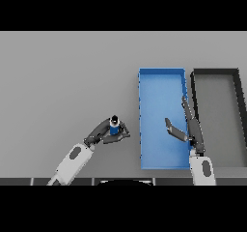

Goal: Pick up the blue pipe and place it into the blue bin.

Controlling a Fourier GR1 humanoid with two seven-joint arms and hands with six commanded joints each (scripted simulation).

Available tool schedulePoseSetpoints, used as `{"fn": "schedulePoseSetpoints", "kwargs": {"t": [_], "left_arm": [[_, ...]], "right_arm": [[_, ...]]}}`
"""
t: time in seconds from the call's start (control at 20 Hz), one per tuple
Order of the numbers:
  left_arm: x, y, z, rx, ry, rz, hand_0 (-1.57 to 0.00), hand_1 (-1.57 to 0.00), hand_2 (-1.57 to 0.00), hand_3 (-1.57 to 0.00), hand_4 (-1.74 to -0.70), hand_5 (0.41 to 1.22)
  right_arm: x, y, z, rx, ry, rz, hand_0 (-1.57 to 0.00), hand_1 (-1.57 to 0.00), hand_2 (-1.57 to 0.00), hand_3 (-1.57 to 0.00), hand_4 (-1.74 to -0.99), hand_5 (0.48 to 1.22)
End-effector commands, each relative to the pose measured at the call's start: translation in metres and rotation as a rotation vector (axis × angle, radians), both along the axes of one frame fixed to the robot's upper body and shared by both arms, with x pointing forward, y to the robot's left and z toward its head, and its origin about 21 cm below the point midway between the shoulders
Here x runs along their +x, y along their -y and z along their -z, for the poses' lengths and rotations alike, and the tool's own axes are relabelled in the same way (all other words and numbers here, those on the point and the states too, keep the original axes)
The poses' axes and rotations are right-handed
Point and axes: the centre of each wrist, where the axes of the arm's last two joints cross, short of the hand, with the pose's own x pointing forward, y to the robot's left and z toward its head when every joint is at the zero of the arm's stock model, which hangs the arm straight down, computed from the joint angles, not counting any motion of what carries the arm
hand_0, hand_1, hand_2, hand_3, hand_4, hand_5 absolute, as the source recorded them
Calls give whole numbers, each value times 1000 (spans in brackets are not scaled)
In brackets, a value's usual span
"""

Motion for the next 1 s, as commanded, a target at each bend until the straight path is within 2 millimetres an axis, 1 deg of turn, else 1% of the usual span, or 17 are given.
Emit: {"fn": "schedulePoseSetpoints", "kwargs": {"t": [0.0,0.05,0.1,0.15,0.25,0.35,0.4,0.45,0.55,0.7,0.75,0.85,0.9,0.95], "left_arm": [[-2,1,2,-2,23,0,-1174,-1235,-1282,-1270,-1553,1094],[-1,1,-1,5,33,-2,-1253,-1302,-1340,-1330,-1530,1119],[-3,3,-1,11,36,0,-1317,-1356,-1386,-1378,-1513,1139],[-4,7,-3,-1,57,-2,-1368,-1399,-1423,-1417,-1501,1156],[-3,12,-9,-35,93,-8,-1441,-1461,-1476,-1472,-1484,1179],[-3,15,-21,-67,145,-8,-1488,-1501,-1510,-1508,-1474,1194],[1,16,-28,-86,160,-12,-1504,-1515,-1522,-1520,-1471,1200],[3,18,-33,-95,177,-1,-1518,-1526,-1532,-1531,-1469,1204],[6,24,-50,-118,198,14,-1537,-1542,-1546,-1545,-1467,1210],[6,29,-66,-139,228,71,-1554,-1556,-1558,-1558,-1465,1215],[8,31,-73,-147,236,82,-1557,-1559,-1561,-1560,-1466,1217],[4,34,-79,-144,241,104,-1562,-1563,-1564,-1564,-1467,1218],[5,36,-83,-131,232,101,-1564,-1565,-1566,-1566,-1466,1219],[4,36,-84,-124,234,107,-1565,-1566,-1567,-1567,-1467,1219]], "right_arm": [[2,-1,0,0,-4,6,1,1,1,1,-1228,656],[2,-1,0,2,7,-2,1,1,1,1,-1224,651],[3,1,0,0,1,-3,1,1,1,1,-1222,646],[7,-2,-2,8,-5,-4,1,1,1,1,-1221,638],[5,2,-1,2,-9,-3,1,1,1,1,-1217,631],[7,3,-2,17,-1,-6,1,1,1,1,-1225,630],[6,1,-4,13,7,-9,1,1,1,1,-1229,633],[4,1,-2,5,-1,-1,1,1,1,1,-1226,636],[2,2,-1,-12,2,1,1,1,1,1,-1213,639],[1,4,-2,-34,7,0,1,1,1,1,-1184,643],[3,7,-2,-37,-5,4,1,1,1,1,-1176,643],[2,7,-3,-39,2,8,1,1,1,1,-1161,644],[2,4,-1,-33,1,0,1,1,1,1,-1158,643],[4,5,-1,-27,-2,6,1,1,1,1,-1155,642]]}}
